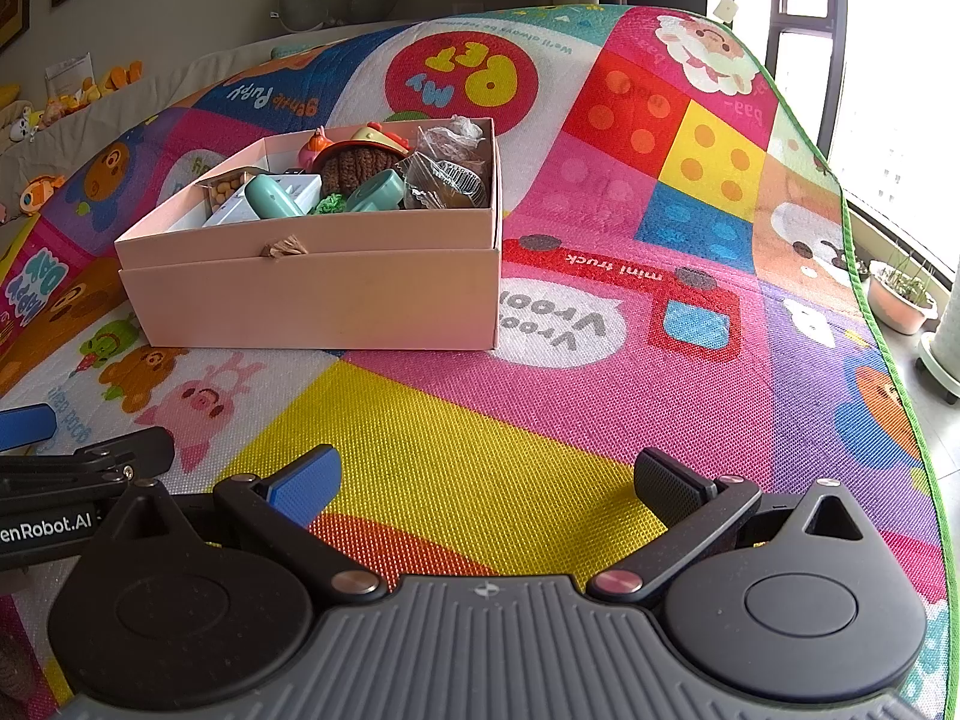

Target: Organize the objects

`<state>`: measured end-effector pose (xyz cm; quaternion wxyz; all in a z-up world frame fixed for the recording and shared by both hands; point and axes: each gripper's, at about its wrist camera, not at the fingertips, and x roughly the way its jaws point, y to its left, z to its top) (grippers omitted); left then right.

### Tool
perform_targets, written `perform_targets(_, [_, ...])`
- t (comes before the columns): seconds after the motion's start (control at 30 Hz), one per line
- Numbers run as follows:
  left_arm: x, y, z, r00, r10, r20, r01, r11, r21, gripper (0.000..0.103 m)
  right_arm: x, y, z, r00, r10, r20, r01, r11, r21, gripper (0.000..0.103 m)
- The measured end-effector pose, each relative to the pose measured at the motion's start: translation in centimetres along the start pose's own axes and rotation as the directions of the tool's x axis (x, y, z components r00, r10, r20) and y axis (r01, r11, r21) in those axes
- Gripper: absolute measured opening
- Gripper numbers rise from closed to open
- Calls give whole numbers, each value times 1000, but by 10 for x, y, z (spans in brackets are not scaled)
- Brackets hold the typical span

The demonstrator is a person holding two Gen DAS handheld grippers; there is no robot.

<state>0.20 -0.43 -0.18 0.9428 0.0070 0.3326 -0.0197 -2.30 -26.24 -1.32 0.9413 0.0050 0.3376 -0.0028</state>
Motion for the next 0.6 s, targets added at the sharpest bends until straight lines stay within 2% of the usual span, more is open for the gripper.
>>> perform_targets(0.6, [0, 1, 0, 1000, -2, 1, 2, 1000, -1, 96, 0, 0, 0, 1000, 0, 0, 0, 1000, 0, 103])
